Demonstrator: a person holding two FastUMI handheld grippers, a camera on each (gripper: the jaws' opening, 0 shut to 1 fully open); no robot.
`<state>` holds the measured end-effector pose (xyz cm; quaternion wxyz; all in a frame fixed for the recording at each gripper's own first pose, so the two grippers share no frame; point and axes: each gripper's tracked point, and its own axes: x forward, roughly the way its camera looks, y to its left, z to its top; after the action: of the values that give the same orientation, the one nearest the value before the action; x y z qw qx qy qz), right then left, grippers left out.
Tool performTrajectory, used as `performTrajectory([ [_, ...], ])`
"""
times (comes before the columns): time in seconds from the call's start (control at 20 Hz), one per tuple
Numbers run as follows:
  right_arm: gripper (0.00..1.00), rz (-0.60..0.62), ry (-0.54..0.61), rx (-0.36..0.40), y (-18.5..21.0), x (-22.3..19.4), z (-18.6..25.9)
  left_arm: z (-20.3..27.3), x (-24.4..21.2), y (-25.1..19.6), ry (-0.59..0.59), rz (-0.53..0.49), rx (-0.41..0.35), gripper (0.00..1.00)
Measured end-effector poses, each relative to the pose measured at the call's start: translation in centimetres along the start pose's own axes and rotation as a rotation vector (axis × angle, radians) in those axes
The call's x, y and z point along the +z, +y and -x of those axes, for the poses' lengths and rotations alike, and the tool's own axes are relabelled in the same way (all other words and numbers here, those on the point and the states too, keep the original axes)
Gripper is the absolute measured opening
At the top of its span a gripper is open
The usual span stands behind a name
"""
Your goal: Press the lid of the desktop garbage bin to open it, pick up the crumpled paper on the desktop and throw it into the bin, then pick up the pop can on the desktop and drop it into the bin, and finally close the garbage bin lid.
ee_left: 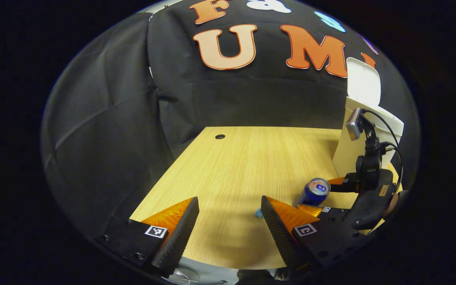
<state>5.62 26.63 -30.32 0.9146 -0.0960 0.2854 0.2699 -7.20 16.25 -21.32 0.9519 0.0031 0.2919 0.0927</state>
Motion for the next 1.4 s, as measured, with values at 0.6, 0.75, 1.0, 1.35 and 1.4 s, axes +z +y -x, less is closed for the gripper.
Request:
performTrajectory([
  [0.6,0.81,-0.051,-0.024,-0.052,-0.1,0.8,0.8,-5.8,-5.2,-5.2,0.115,-0.068,-0.168,1.00],
  [0.75,0.81,-0.089,-0.037,-0.102,-0.4,0.5,1.0,-8.0,-6.5,-5.7,0.155,-0.081,-0.196,1.00],
  [1.0,0.81,-0.129,-0.053,-0.191,-0.8,0.1,1.4,-10.6,-9.1,-7.5,0.210,-0.133,-0.231,0.96],
  [1.35,0.81,-0.208,-0.073,-0.308,-2.0,0.1,3.0,-9.9,-9.4,-9.3,0.244,-0.187,-0.267,0.69],
  [1.4,0.81,-0.213,-0.072,-0.326,-2.4,-0.1,3.5,-10.0,-8.7,-9.1,0.238,-0.213,-0.248,0.60],
])
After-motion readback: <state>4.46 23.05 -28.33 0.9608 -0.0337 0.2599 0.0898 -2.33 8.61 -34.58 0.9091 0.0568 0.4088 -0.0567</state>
